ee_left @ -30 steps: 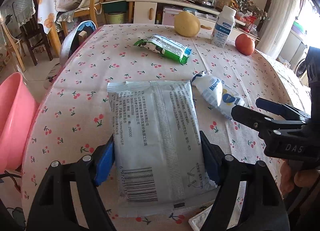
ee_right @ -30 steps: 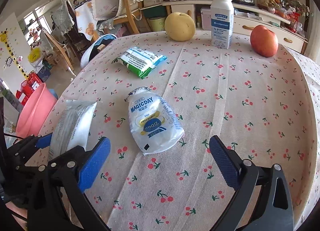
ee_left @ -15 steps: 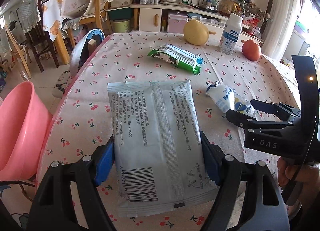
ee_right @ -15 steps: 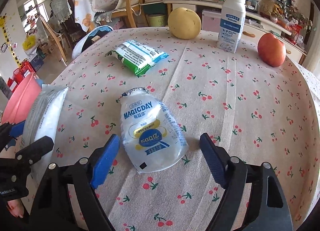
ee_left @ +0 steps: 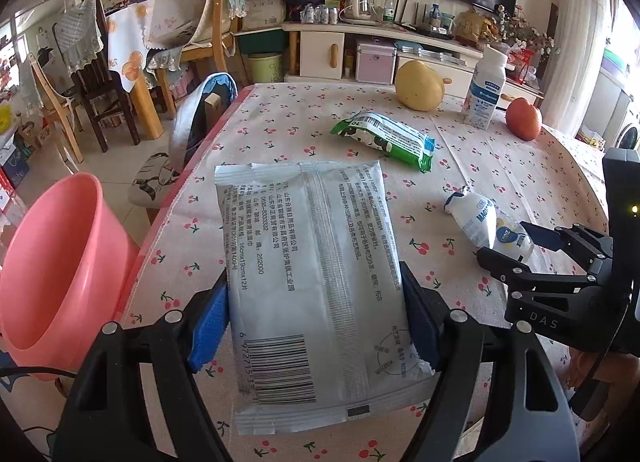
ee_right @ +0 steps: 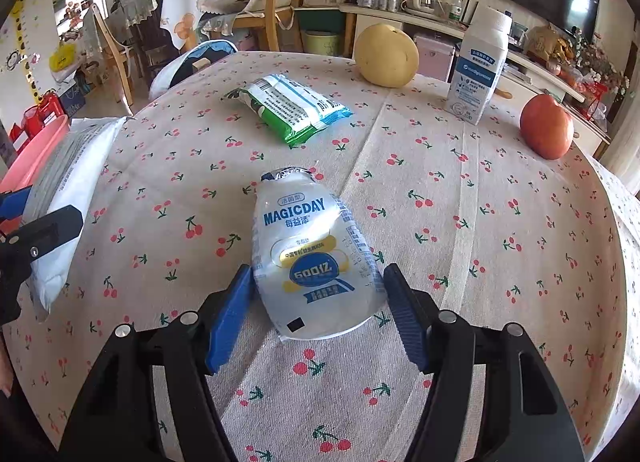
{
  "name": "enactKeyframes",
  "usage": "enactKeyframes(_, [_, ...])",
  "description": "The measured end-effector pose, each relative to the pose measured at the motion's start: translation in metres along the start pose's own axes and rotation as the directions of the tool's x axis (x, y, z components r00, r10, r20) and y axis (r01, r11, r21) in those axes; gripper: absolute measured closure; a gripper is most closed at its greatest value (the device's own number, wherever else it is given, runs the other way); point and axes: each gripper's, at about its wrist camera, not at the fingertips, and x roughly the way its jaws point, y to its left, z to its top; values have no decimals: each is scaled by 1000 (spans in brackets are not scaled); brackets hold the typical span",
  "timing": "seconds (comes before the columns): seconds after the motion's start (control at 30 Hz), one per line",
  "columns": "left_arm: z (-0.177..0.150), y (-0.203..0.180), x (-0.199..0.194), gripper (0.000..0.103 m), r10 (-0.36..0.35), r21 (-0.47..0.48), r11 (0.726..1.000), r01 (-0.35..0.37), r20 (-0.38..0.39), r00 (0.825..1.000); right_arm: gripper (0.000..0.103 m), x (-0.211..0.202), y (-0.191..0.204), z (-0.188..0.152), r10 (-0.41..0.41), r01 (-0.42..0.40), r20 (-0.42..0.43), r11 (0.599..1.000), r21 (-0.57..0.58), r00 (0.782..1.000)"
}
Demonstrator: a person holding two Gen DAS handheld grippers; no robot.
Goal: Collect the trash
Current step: 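Grasp the white MAGICDAY yogurt pouch with the right gripper and lift it, then carry both items over the pink bucket and open both grippers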
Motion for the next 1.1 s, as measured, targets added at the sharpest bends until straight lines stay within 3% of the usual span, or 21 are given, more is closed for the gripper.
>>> enactKeyframes(0.4, [7, 13, -21, 26, 75, 16, 997, -77, 83, 994, 38, -30, 11, 1, 30, -31, 57, 999, 16, 998])
enactKeyframes(0.43, [8, 15, -24, 26, 84, 19, 996, -86, 92, 992, 50, -33, 12, 1, 35, -36, 60, 999, 18, 998])
enactKeyframes(0.47, [9, 17, -26, 26, 91, 19, 995, -93, 100, 991, 86, -34, 13, 2, 46, -47, 52, 999, 26, 998])
enactKeyframes(0.63, [12, 32, -36, 26, 94, -11, 996, -93, 121, 988, 86, -25, 10, -5, 52, -52, 11, 997, 61, 999])
enactKeyframes(0.73, [12, 40, -39, 26, 91, -35, 996, -87, 120, 989, 81, -15, 0, -11, 110, -107, -17, 987, 120, 994])
enactKeyframes(0.8, [12, 45, -40, 26, 89, -48, 995, -83, 122, 989, 60, -15, 0, -11, 115, -114, -6, 986, 123, 993])
enactKeyframes(0.83, [13, 47, -41, 26, 87, -52, 995, -81, 123, 989, 41, -16, 2, -10, 103, -102, -2, 988, 117, 995])
enactKeyframes(0.87, [12, 48, -41, 26, 85, -57, 995, -79, 123, 989, 32, -15, 5, -9, 92, -91, 1, 990, 105, 996])
enactKeyframes(1.1, [13, 51, -37, 26, 66, -68, 996, -59, 109, 992, 20, -2, 20, 1, 114, -112, -27, 990, 87, 993])
